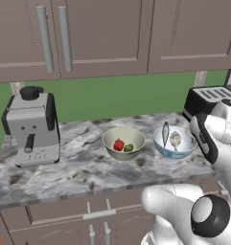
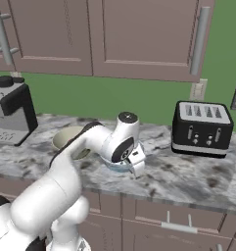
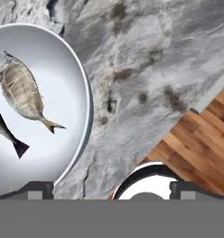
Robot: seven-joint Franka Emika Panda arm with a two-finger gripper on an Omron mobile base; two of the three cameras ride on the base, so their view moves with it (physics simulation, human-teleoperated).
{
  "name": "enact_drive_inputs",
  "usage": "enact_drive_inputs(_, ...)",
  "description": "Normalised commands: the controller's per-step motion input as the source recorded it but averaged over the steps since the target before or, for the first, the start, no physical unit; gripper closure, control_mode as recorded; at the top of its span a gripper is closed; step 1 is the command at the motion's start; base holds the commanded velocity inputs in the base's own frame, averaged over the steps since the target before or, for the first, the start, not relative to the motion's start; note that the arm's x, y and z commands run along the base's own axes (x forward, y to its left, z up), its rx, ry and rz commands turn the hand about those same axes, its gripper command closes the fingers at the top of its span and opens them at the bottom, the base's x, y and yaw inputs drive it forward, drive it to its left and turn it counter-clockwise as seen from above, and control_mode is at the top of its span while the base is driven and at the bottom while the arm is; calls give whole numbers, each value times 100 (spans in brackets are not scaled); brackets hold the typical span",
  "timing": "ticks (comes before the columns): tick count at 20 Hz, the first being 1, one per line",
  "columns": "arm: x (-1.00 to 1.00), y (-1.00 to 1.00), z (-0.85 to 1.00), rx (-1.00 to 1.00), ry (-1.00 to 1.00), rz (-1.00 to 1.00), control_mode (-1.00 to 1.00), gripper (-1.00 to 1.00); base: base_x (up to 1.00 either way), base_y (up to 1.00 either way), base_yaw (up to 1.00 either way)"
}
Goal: Place the bowl with the bell pepper and cucumber on the top shelf of the fridge. Place the bowl with the fishs on the second highest shelf of the fridge.
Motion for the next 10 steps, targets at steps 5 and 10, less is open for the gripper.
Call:
enact_drive_inputs(5,34,-40,-43,14,0,0,-100,-100,0,0,0)
enact_drive_inputs(10,43,-9,-28,15,0,0,-100,-100,0,0,0)
